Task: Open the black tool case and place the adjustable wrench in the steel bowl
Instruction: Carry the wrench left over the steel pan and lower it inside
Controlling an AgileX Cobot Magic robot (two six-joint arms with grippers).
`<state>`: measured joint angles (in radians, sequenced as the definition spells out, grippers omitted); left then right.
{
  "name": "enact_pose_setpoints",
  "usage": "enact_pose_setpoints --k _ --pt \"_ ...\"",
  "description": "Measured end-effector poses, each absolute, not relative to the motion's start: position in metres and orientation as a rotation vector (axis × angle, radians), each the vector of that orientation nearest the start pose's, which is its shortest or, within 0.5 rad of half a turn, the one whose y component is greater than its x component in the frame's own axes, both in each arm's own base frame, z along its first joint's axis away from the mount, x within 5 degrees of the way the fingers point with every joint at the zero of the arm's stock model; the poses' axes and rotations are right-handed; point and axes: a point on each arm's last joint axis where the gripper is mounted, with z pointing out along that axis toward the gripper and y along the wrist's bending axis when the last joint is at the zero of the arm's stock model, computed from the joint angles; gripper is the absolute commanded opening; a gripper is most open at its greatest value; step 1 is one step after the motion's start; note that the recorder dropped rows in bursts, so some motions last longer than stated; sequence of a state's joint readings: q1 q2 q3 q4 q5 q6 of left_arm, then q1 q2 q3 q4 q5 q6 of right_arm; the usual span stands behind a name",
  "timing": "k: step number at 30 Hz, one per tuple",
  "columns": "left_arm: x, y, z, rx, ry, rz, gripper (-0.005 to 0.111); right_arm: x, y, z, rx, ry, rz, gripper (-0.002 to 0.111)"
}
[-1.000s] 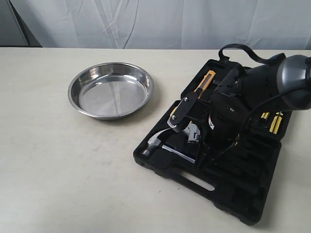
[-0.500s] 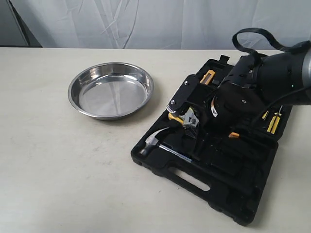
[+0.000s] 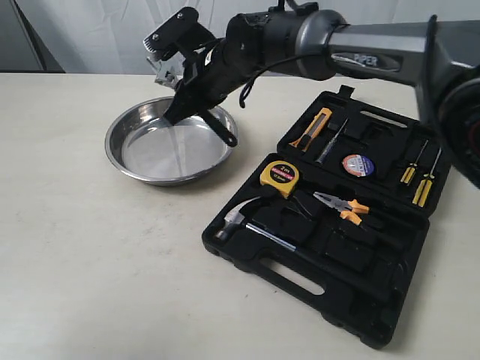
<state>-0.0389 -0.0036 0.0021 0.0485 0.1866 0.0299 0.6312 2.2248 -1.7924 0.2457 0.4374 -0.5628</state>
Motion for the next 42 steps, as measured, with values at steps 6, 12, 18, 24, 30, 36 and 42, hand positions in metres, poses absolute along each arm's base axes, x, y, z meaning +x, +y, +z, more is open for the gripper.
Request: enact_pose_setpoints --k 6,12,18,24,30,36,42 --pt "0.056 -0.001 0.196 0.090 1.666 0.037 0.000 0.415 0.328 0.173 -1.214 2.048 0.393 -0.001" --pt "0.056 -0.001 0.196 0.090 1.666 0.037 0.000 0.424 0.337 0.156 -1.228 2.040 0.415 -0.001" --pt "0.056 -0.001 0.196 0.090 1.666 0.037 0.000 0.426 0.340 0.132 -1.237 2.079 0.426 -0.001" --pt "0.056 -0.001 0.196 0.090 1.666 0.037 0.000 0.426 0.340 0.125 -1.242 2.091 0.427 -0.001" --pt "0.056 -0.001 0.196 0.090 1.666 0.037 0.000 0.426 0.340 0.122 -1.228 2.101 0.432 0.002" --pt "0.056 -0.001 0.196 0.090 1.666 0.037 0.000 0.426 0.340 0.122 -1.224 2.104 0.434 0.046" --pt "0.056 -0.001 0.196 0.090 1.666 0.037 0.000 0.425 0.340 0.125 -1.193 2.130 0.460 0.040"
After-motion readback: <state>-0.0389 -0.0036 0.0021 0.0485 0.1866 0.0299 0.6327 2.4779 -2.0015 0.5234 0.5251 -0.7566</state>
